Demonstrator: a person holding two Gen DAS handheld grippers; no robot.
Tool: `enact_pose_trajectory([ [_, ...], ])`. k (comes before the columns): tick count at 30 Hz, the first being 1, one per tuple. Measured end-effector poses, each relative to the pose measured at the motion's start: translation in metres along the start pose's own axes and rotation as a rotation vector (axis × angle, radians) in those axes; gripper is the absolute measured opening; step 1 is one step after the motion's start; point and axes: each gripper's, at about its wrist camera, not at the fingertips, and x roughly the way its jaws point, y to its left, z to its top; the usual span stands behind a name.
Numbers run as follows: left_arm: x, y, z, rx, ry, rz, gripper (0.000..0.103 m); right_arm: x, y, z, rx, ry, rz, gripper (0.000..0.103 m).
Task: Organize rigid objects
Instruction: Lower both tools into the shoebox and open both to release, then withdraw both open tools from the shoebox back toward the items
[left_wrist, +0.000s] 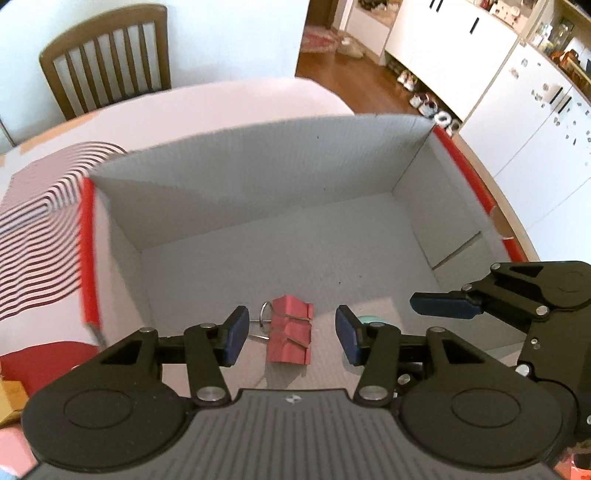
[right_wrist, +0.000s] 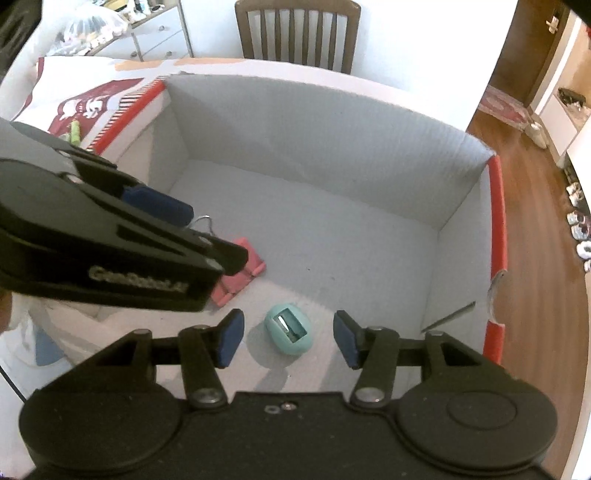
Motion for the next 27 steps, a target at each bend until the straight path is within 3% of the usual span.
enact_pose_trajectory([
  [7, -0.04, 0.002, -0.014, -0.003, -0.086, 0.023, 0.051, -0.024, -0.002, -0.004, 0.017, -0.065, 0.018, 0.053],
  [11, -0.063, 0.006, -0.022, -0.012, -0.136, 0.029, 0.051, -0.042, -0.001, -0.009, 0.02, -0.103, 0.028, 0.062],
  [27, -0.127, 0.023, -0.067, 0.017, -0.298, 0.022, 0.051, -0.081, 0.05, -0.017, 0.082, -0.238, 0.04, 0.064],
])
